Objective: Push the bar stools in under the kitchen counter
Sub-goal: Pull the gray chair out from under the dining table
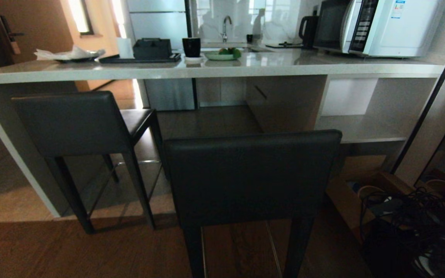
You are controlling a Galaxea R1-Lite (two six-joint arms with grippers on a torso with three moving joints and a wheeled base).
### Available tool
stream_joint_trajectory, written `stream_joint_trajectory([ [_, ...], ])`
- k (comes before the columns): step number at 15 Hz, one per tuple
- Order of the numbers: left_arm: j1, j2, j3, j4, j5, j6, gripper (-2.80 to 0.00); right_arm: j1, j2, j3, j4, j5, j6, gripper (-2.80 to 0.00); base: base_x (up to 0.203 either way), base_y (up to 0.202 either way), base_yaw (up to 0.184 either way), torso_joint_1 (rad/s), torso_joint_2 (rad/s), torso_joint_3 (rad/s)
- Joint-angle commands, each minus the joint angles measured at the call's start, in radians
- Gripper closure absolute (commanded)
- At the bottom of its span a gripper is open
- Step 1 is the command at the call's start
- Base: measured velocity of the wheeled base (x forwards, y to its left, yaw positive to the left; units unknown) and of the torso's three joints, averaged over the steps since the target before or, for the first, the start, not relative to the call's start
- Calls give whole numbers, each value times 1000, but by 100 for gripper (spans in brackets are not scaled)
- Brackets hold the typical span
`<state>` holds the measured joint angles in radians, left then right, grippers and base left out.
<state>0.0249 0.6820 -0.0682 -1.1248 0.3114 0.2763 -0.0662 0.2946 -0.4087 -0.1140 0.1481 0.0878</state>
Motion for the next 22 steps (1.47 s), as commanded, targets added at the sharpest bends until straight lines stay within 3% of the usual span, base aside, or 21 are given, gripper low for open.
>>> stream_joint_trajectory([
  [1, -1, -266, -64, 316, -12, 5, -280, 0, -19, -5, -2, 2, -16, -280, 0, 0, 0, 0, 0, 0],
  [3, -8, -470, -149, 730, -50, -8, -280, 0, -19, -1, -3, 2, -51, -280, 0, 0, 0, 0, 0, 0],
  [4, -11, -543, -175, 862, -79, -16, -280, 0, -19, -5, -3, 4, -54, -280, 0, 0, 0, 0, 0, 0],
  [6, -18, -652, -162, 988, -205, -27, -280, 1, -18, -23, -4, 14, -45, -280, 0, 0, 0, 0, 0, 0],
  [8, -20, -681, -63, 1015, -281, -29, -280, 69, -14, -124, 57, 15, -3, -280, 0, 0, 0, 0, 0, 0],
  [10, -21, -682, 10, 1007, -301, -36, -280, 188, -14, -274, 254, -36, 41, -280, 0, 0, 0, 0, 0, 0],
  [11, -22, -682, 39, 996, -303, -55, -280, 205, -16, -312, 329, -61, 45, -280, 0, 0, 0, 0, 0, 0],
  [13, -21, -682, 51, 984, -314, -150, -280, 217, -17, -292, 335, -181, -34, -280, 0, 0, 0, 0, 0, 0],
  [14, -21, -682, 53, 985, -345, -165, -280, 218, -18, -282, 336, -241, -92, -280, 0, 0, 0, 0, 0, 0],
  [16, -21, -682, 53, 996, -380, -166, -280, 140, -16, -294, 339, -223, -123, -280, 0, 0, 0, 0, 0, 0],
  [18, -20, -682, 56, 1005, -410, -169, -280, 47, -36, -289, 341, -74, -144, -280, 0, 0, 0, 0, 0, 0],
  [19, -22, -682, 57, 1005, -410, -170, -280, 37, -54, -264, 338, -35, -148, -280, 0, 0, 0, 0, 0, 0],
  [22, -22, -682, 68, 1050, -391, -194, -280, 55, -176, -142, 351, -37, -145, -280, 0, 0, 0, 0, 0, 0],
])
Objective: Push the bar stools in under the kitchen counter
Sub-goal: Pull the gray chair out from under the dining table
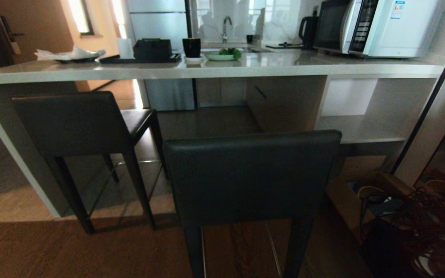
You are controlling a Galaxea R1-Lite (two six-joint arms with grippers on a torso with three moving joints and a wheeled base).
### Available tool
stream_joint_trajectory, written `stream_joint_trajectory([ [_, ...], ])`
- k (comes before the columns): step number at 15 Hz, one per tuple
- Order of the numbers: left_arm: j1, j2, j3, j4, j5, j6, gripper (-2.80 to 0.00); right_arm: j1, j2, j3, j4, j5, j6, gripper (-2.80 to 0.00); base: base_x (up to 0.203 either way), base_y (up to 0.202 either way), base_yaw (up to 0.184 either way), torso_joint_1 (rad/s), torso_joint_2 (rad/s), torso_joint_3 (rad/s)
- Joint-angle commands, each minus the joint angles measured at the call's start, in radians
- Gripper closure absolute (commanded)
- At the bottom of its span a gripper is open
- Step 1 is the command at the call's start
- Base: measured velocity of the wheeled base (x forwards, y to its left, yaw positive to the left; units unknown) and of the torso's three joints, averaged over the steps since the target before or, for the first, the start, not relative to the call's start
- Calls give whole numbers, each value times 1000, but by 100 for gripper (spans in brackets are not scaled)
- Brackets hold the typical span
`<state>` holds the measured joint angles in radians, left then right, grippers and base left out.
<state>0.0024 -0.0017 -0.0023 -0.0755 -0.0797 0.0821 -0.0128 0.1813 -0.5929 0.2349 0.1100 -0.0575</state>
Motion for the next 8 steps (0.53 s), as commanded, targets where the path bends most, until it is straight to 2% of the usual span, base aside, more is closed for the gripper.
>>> stream_joint_trajectory([
  [1, 1, 2, 2, 5, 0, -5, -280, 6, -131, 112, 21, 0, -7, -280, 0, 0, 0, 0, 0, 0],
  [4, 1, 2, 2, 3, 14, -36, -280, 10, -180, 315, 6, -53, -30, -280, 0, 0, 0, 0, 0, 0],
  [7, 2, 3, 2, 5, 9, -24, -280, 11, -181, 558, -200, -70, -83, -280, 0, 0, 0, 0, 0, 0],
  [8, 2, 3, 1, 6, 9, -24, -280, 11, -181, 598, -218, -72, -86, -280, 0, 0, 0, 0, 0, 0],
])
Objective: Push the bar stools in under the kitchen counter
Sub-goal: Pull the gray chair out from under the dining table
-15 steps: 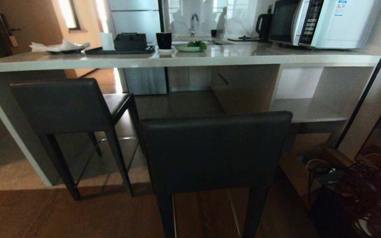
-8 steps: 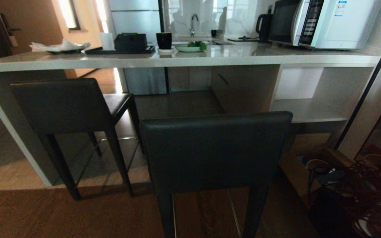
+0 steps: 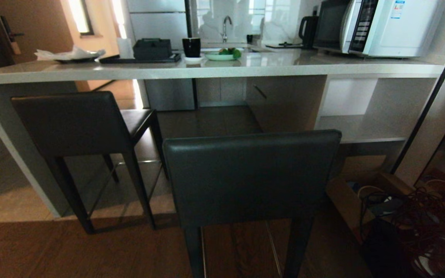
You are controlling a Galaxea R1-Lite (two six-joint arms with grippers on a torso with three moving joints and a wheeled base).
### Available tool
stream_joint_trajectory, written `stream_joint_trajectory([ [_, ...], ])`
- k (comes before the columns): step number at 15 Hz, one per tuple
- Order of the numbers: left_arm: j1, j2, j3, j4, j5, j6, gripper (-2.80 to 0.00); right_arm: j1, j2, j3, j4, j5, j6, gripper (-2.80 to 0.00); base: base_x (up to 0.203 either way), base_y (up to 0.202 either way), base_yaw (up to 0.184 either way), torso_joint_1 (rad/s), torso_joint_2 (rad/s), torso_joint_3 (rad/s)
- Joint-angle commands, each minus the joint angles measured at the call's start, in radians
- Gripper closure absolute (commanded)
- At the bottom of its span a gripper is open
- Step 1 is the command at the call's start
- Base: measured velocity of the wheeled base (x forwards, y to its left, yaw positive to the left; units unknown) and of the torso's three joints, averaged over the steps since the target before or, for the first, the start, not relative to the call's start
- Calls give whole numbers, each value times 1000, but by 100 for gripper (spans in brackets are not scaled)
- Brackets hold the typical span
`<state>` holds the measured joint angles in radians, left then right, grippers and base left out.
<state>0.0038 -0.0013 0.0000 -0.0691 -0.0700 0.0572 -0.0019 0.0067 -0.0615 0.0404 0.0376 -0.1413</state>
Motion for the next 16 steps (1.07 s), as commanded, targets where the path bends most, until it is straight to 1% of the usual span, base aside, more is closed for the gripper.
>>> stream_joint_trajectory([
  [1, 1, 3, 0, 0, -1, 1, -280, 0, -7, 72, -23, -1, 11, -280, 0, 0, 0, 0, 0, 0],
  [2, 1, 3, -1, 0, -2, 2, -280, 1, -7, 62, -28, -2, 37, -280, 0, 0, 0, 0, 0, 0],
  [4, 1, 4, -4, 2, -8, 18, -280, 0, -7, 63, -28, -7, 43, -280, 0, 0, 0, 0, 0, 0],
  [5, 0, 4, -8, 12, -2, 22, -280, 0, -7, 63, -28, -8, 42, -280, 0, 0, 0, 0, 0, 0],
  [7, -1, 1, -2, 79, 38, 51, -280, 0, -7, 64, -28, -11, 42, -280, 0, 0, 0, 0, 0, 0],
  [8, 1, 3, -2, 71, 30, 64, -280, 0, -7, 63, -28, -15, 43, -280, 0, 0, 0, 0, 0, 0],
  [9, -1, 3, -3, 75, 20, 63, -280, 0, -7, 63, -28, -15, 44, -280, 0, 0, 0, 0, 0, 0],
  [11, -2, 3, -2, 70, 25, 40, -280, 0, -7, 63, -29, -16, 53, -280, 0, 0, 0, 0, 0, 0],
  [12, -2, 3, -2, 69, 27, 27, -280, 0, -7, 63, -31, -16, 79, -280, 0, 0, 0, 0, 0, 0],
  [16, -1, 3, -2, 69, 26, 30, -280, 0, -7, 63, -33, -30, 109, -280, 0, 0, 0, 0, 0, 0],
])
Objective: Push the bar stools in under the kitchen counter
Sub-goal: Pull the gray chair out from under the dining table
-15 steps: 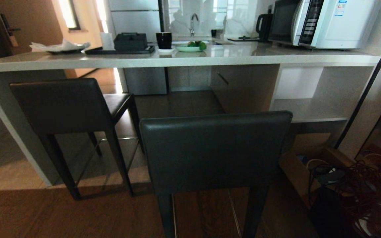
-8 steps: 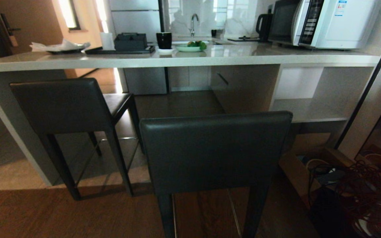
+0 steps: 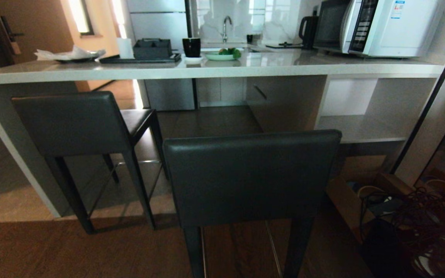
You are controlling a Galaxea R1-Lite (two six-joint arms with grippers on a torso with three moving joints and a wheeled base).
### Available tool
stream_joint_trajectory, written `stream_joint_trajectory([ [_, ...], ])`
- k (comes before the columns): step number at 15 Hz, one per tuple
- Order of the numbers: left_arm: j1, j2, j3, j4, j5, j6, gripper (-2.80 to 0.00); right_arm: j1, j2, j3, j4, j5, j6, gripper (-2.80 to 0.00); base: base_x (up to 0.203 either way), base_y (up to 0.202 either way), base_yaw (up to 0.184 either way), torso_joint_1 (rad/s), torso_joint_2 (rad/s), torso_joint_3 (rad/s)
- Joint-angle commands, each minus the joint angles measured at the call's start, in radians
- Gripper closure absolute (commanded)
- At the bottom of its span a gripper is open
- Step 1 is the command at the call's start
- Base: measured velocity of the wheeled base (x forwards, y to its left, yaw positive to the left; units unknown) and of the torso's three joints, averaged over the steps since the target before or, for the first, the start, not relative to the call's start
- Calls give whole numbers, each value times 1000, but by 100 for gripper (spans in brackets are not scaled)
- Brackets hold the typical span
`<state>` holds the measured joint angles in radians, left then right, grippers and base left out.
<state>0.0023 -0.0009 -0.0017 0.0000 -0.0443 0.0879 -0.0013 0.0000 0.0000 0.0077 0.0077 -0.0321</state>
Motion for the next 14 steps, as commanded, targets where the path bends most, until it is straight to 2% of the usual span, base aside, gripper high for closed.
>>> stream_joint_trajectory([
  [1, 1, 2, 2, 0, 0, 1, -280, 0, 0, 2, 3, 2, 0, -280, 0, 0, 0, 0, 0, 0],
  [6, 1, 2, 2, -1, 3, -8, -280, 0, 0, 2, 3, -5, 23, -280, 0, 0, 0, 0, 0, 0],
  [7, 0, 2, 2, -1, 3, -11, -280, 0, 0, 2, 3, -5, 23, 0, 0, 0, 0, 0, 0, 0],
  [14, -1, 2, 0, -1, 0, -8, -280, 0, 0, 2, 3, -5, 28, 0, 0, 0, 0, 0, 0, 0],
])
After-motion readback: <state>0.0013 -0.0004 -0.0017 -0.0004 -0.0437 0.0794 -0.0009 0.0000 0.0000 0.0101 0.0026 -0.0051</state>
